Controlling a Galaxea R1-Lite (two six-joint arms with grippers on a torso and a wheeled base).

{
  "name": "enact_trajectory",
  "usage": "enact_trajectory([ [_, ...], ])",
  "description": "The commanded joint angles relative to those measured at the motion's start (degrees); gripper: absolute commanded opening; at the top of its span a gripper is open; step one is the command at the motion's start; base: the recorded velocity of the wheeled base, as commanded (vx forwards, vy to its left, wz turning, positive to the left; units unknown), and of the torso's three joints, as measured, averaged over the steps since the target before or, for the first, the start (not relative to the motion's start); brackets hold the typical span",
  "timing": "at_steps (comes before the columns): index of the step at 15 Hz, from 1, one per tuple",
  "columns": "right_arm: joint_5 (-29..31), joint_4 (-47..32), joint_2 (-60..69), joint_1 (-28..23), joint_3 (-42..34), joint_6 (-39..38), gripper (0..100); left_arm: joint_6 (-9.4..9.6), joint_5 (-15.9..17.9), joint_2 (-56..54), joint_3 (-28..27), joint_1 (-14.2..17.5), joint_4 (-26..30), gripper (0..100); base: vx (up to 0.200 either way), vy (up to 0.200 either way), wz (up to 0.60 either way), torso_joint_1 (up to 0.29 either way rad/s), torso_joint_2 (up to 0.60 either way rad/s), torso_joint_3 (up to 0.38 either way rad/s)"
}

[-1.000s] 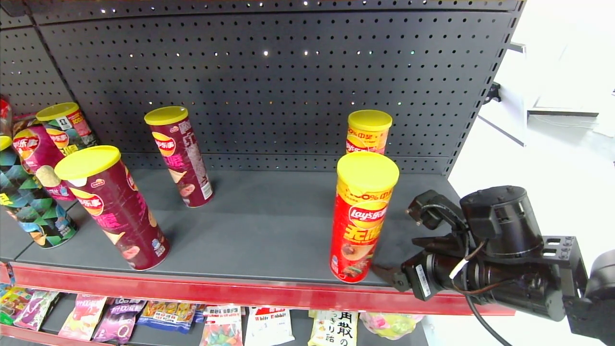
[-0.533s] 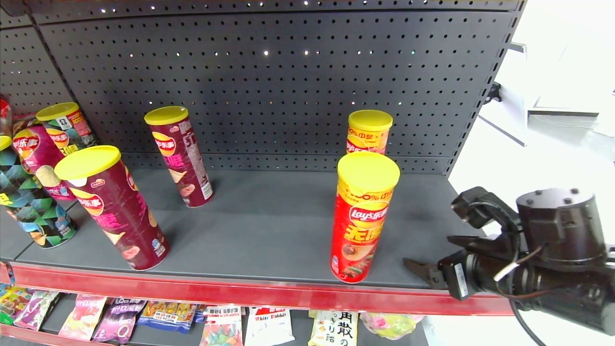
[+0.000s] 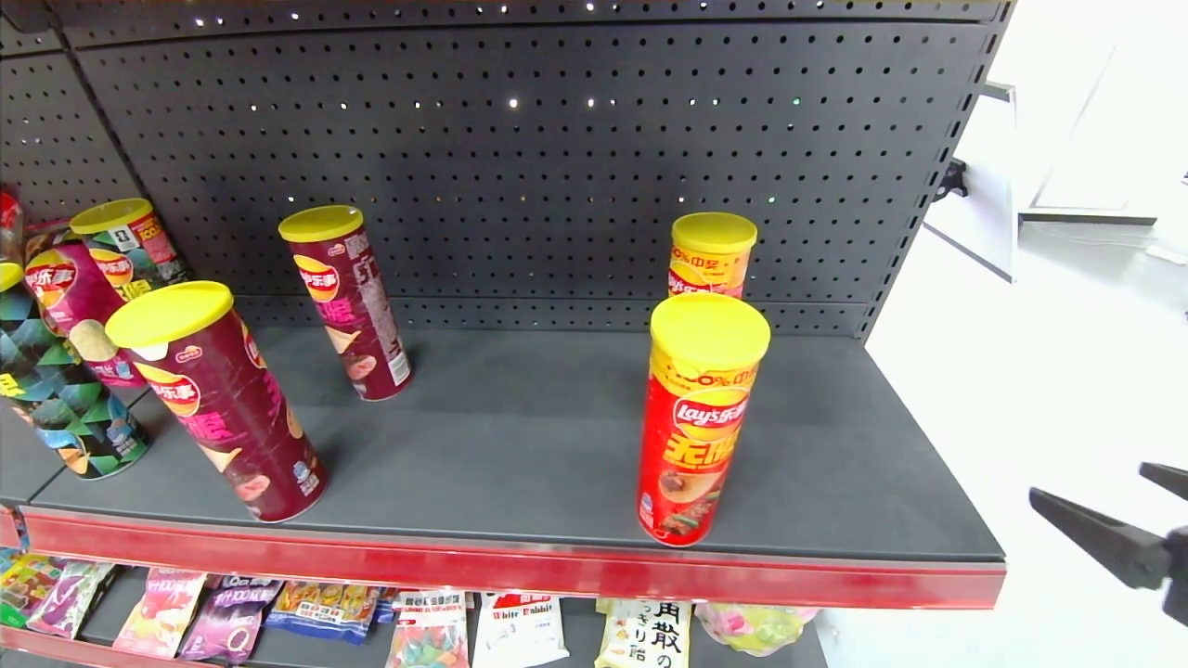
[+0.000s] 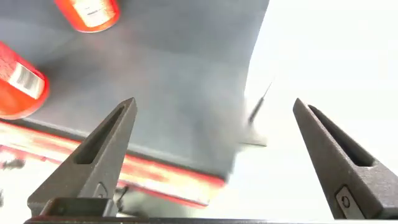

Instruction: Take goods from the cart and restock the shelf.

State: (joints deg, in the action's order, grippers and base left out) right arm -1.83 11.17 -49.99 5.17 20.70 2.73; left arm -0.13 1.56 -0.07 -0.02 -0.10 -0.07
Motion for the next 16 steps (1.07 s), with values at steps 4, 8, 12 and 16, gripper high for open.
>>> enact_trajectory([
  [4,-3.7,-13.5,35.8,-8.0,-3.5,-0.7,100,-0.04,0.0,0.1,0.0,0.0,0.0,100,0.0,0.0,0.0,0.0,0.0,0.0],
  [8,-1.6,-15.6,45.3,-8.2,-10.5,0.5,100,-0.04,0.0,0.1,0.0,0.0,0.0,100,0.0,0.0,0.0,0.0,0.0,0.0],
  [12,0.5,-10.7,45.9,-6.8,-19.4,-0.8,100,-0.04,0.0,0.1,0.0,0.0,0.0,100,0.0,0.0,0.0,0.0,0.0,0.0],
  [16,0.3,-10.9,50.0,-5.0,-20.7,-3.1,100,0.31,0.2,0.1,0.0,0.0,0.0,100,0.0,0.0,0.0,0.0,0.0,0.0],
])
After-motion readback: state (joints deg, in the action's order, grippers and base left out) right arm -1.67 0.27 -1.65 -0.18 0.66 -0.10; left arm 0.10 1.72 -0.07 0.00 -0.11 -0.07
